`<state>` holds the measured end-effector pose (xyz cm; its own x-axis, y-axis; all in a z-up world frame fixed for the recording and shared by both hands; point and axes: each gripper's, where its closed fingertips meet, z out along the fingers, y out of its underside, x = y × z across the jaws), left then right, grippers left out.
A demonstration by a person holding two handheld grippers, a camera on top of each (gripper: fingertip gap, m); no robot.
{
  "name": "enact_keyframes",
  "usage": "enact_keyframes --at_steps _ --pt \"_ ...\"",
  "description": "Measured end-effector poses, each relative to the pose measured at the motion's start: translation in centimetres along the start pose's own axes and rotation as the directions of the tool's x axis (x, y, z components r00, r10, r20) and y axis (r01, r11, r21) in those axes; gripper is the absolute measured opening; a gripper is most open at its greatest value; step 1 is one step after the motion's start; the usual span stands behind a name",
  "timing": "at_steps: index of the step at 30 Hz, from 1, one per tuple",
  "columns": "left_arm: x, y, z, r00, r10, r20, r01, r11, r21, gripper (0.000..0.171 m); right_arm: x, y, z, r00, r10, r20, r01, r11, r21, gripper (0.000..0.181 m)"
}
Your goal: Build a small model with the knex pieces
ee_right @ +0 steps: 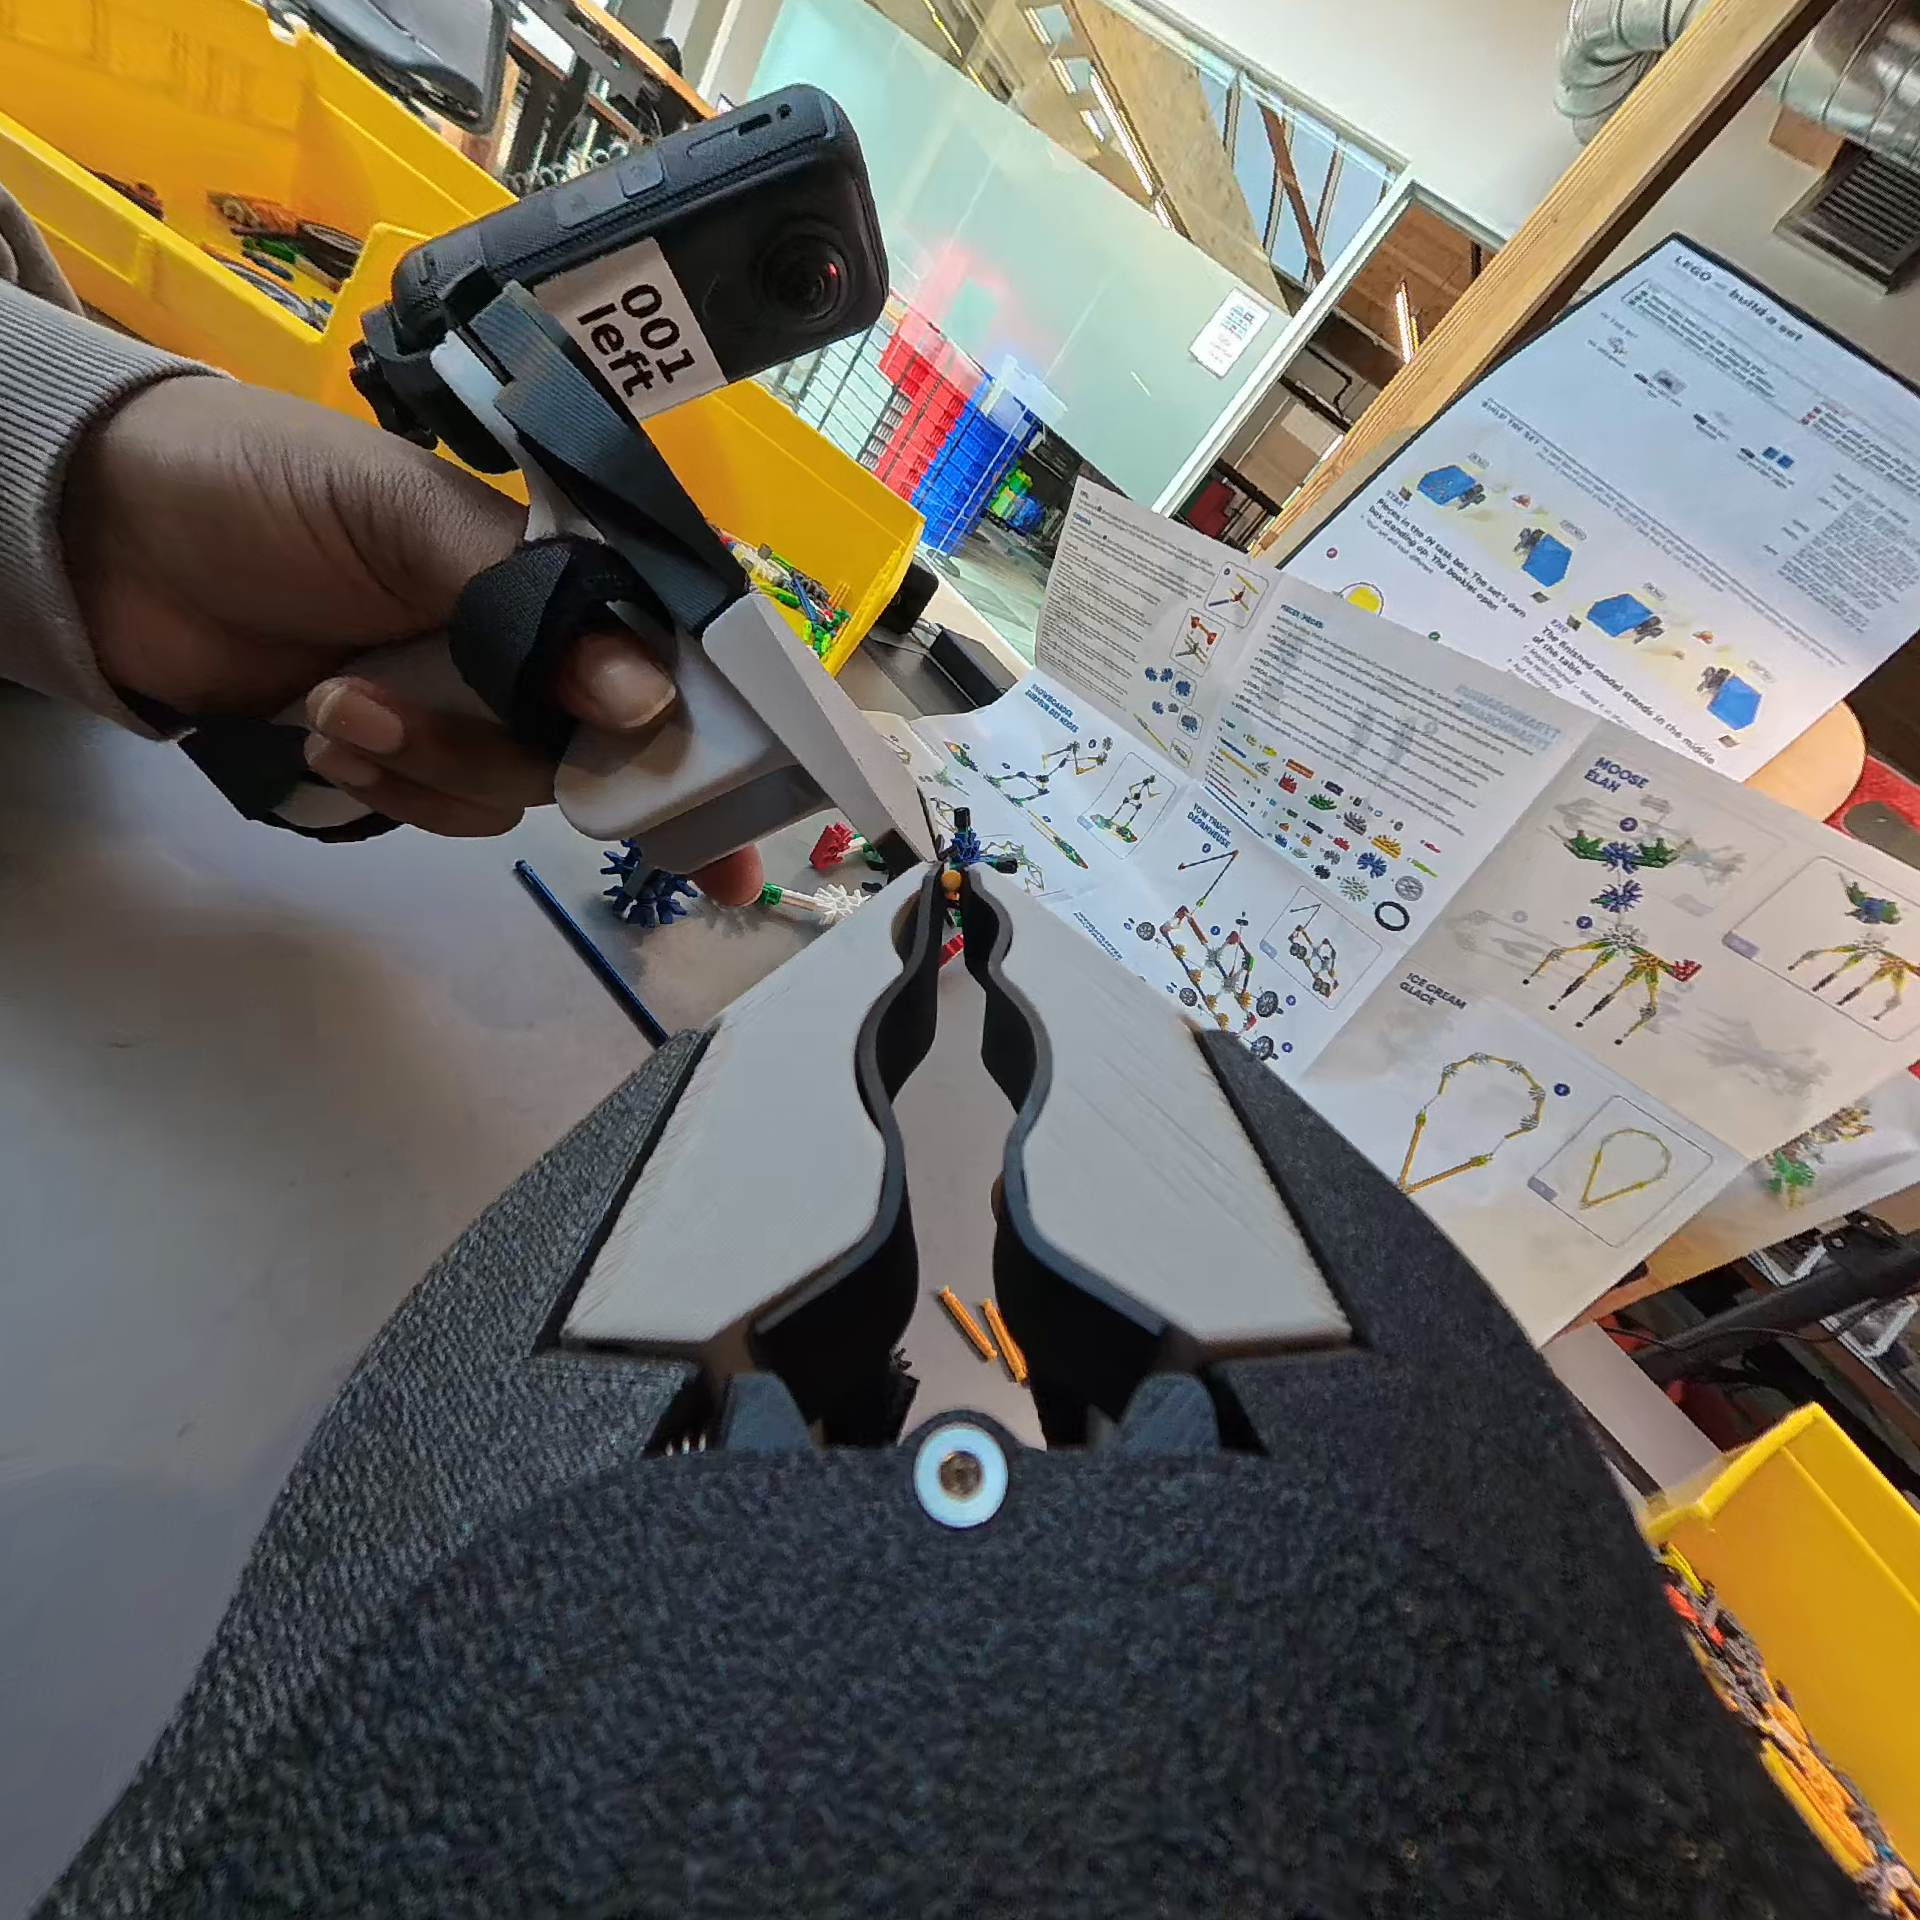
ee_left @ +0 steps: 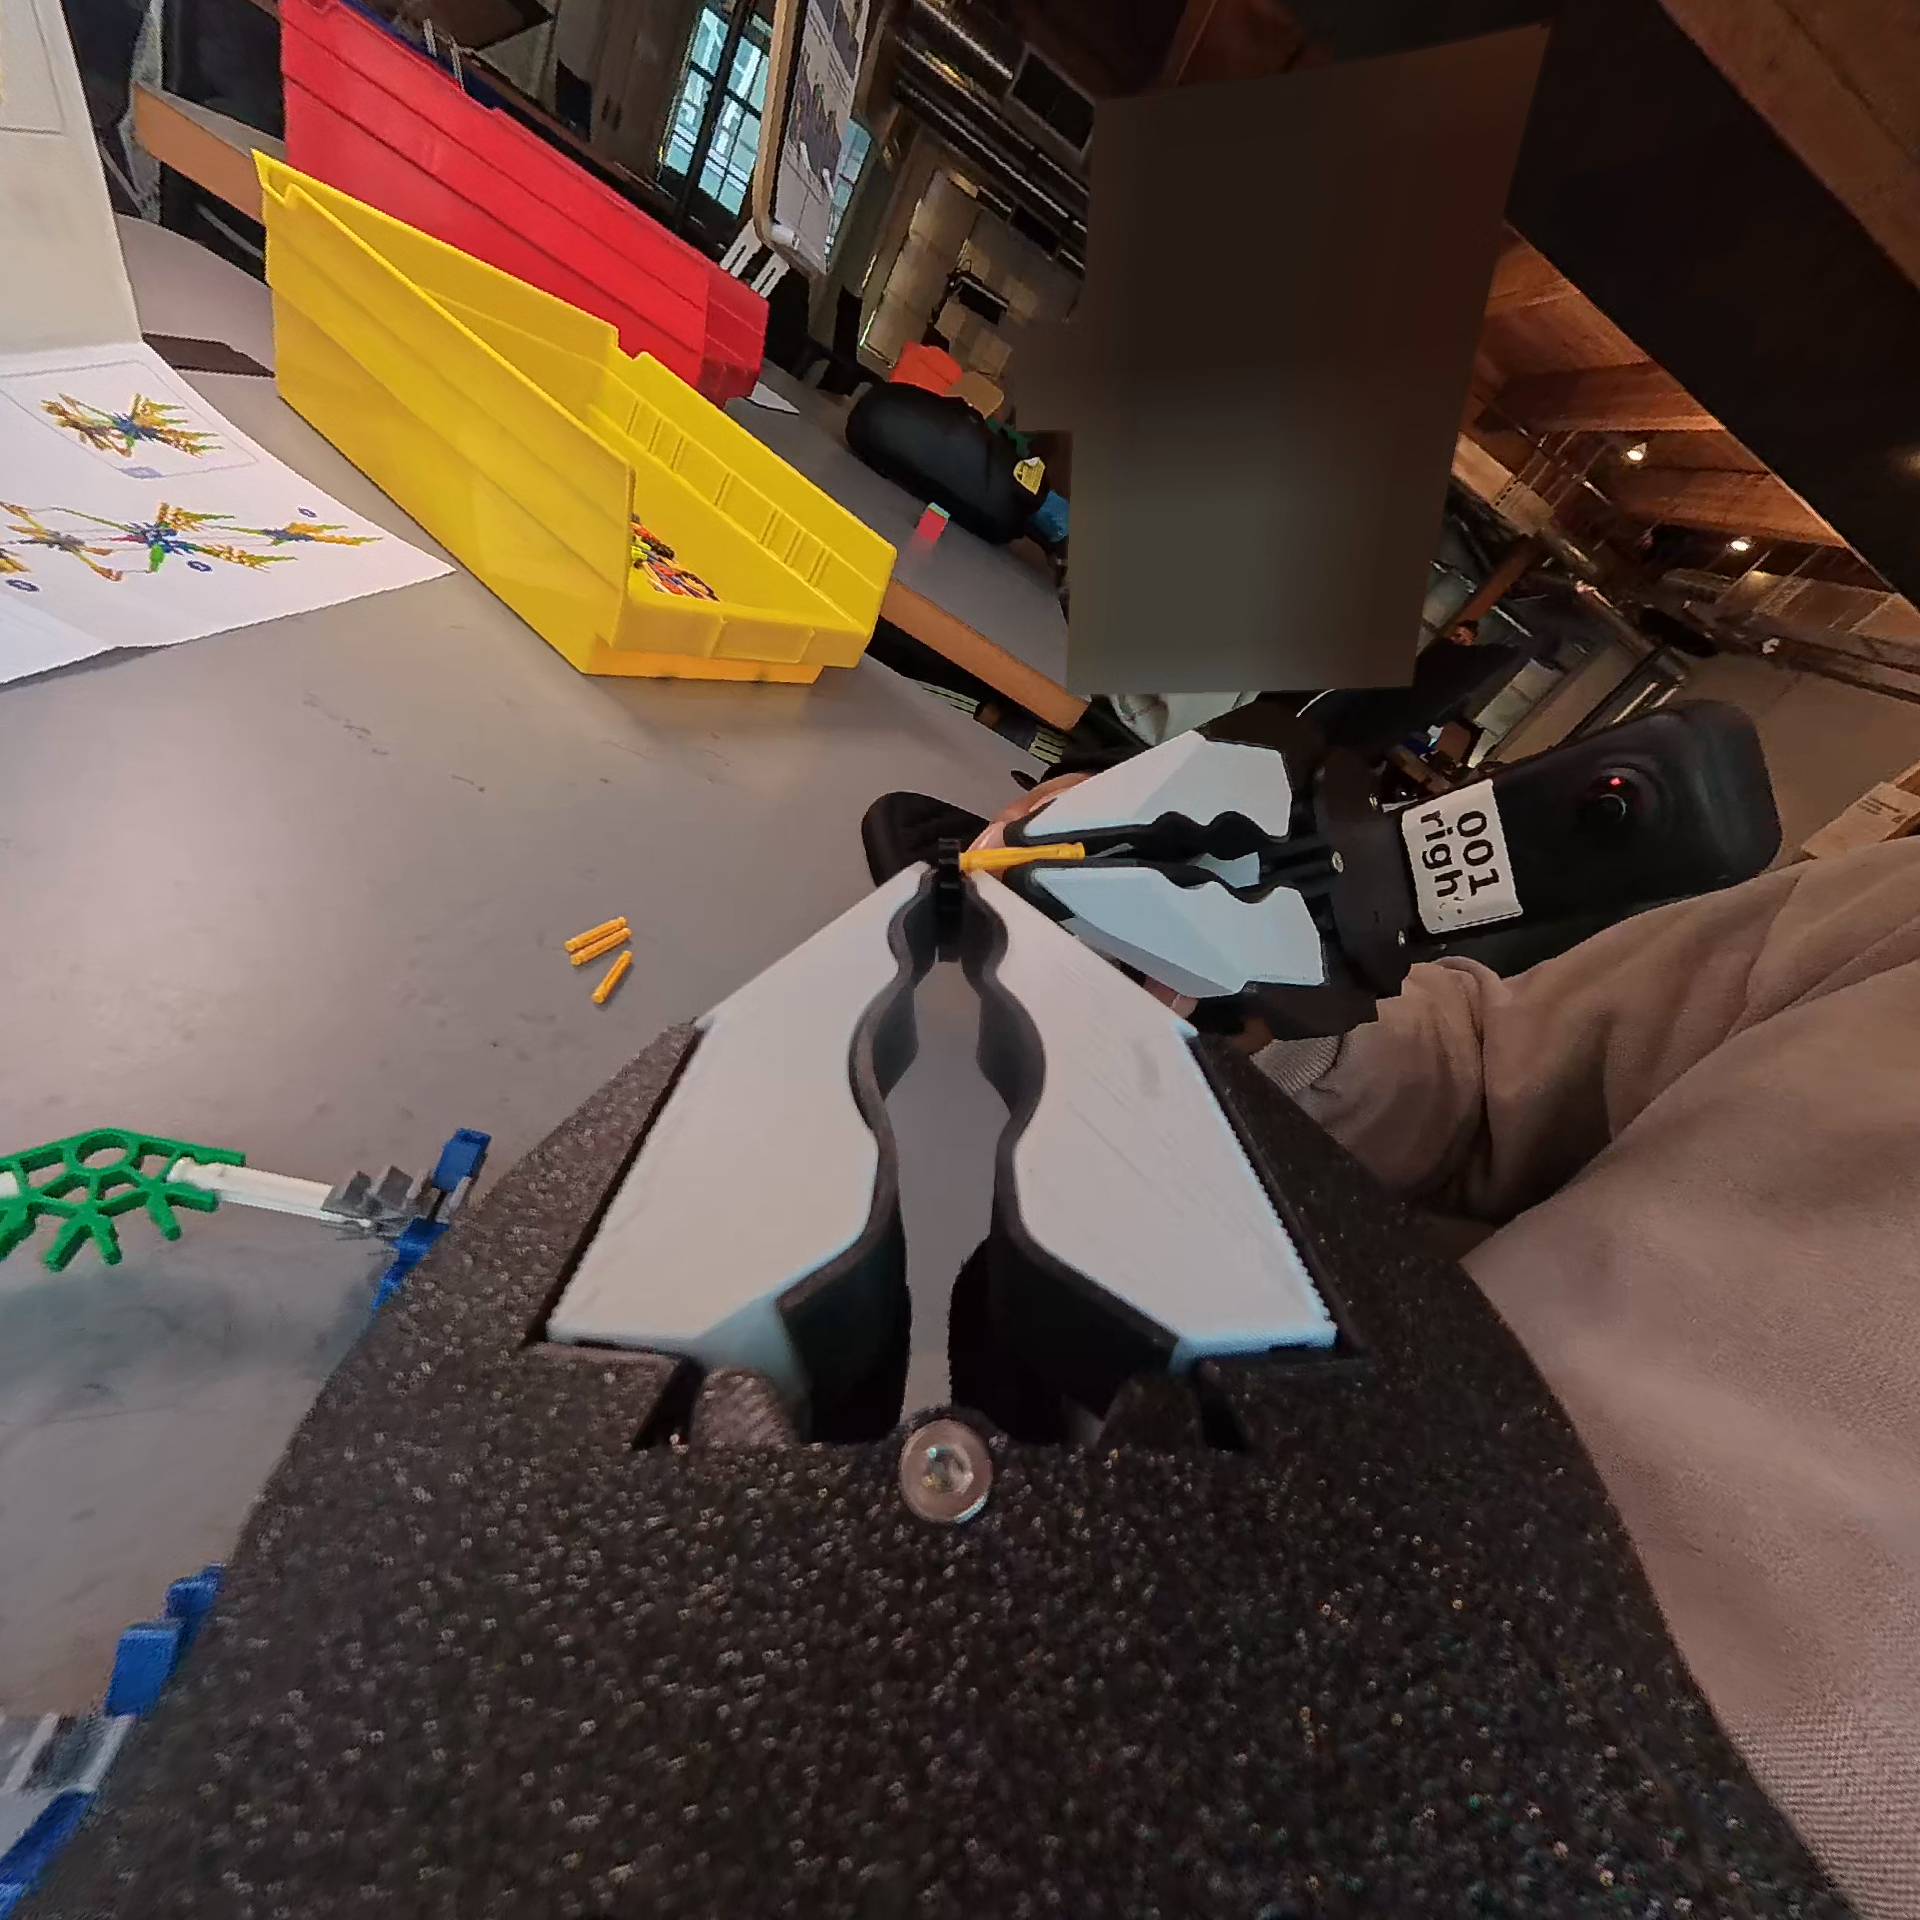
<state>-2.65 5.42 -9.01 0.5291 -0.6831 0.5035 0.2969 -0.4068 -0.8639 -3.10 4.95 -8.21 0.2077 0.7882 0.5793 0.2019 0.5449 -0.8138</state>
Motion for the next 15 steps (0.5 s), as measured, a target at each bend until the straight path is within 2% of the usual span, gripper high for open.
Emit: enact_keyframes --at_steps 6,10,15 --pt "0.3 -0.3 -0.1 0.987 0.152 0.049 -0.152 0.988 -0.007 0.001 0.1 -0.4 -0.1 0.999 0.043 0.012 -0.043 0.999 0.013 0.001" --pt "0.4 -0.3 -0.1 0.953 0.287 0.101 -0.285 0.958 -0.032 0.001 0.1 -0.8 0.0 0.998 0.065 0.008 -0.066 0.997 0.028 0.001" --pt "1.2 -0.6 0.1 0.949 0.303 0.089 -0.303 0.953 -0.017 0.001 0.4 -1.7 -0.1 0.992 0.125 0.004 -0.124 0.987 0.099 0.001"
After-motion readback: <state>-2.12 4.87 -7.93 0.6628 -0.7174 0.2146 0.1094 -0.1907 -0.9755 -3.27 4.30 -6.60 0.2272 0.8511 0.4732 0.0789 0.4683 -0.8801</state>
